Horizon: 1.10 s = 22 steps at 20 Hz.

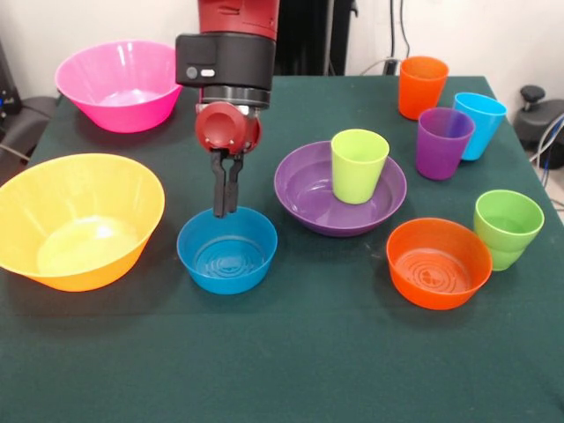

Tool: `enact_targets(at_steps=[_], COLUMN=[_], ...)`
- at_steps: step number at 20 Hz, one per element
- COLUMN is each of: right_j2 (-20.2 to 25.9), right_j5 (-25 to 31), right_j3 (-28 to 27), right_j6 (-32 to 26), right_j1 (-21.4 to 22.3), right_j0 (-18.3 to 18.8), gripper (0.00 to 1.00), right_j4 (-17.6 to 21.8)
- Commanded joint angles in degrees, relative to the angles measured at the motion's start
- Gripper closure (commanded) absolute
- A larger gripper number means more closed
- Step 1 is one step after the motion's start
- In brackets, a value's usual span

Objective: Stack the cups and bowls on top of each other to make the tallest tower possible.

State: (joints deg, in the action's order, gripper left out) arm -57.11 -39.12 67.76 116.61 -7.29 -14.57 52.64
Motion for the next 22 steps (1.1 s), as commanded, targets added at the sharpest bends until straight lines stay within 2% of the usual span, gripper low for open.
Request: enact_targets(at_steps=[1,8,16,22], right_j2=[8.1,7.2,6.7,7.6], right_j5=[4.4,4.6,-0.3,-3.9], right_j3=[-4.5,-4.4,-1.4,1.9], right_j6=[-9.3,-6.6,3.4,1.7], right_j1=[-5.9,-6.1,-3.6,1.8], right_j0=[-0.7,-0.9,-2.6,-2.7], gripper=[0.0,0.0,0.0,0.0], right_j4=[-2.3,-1.2,7.1,6.8])
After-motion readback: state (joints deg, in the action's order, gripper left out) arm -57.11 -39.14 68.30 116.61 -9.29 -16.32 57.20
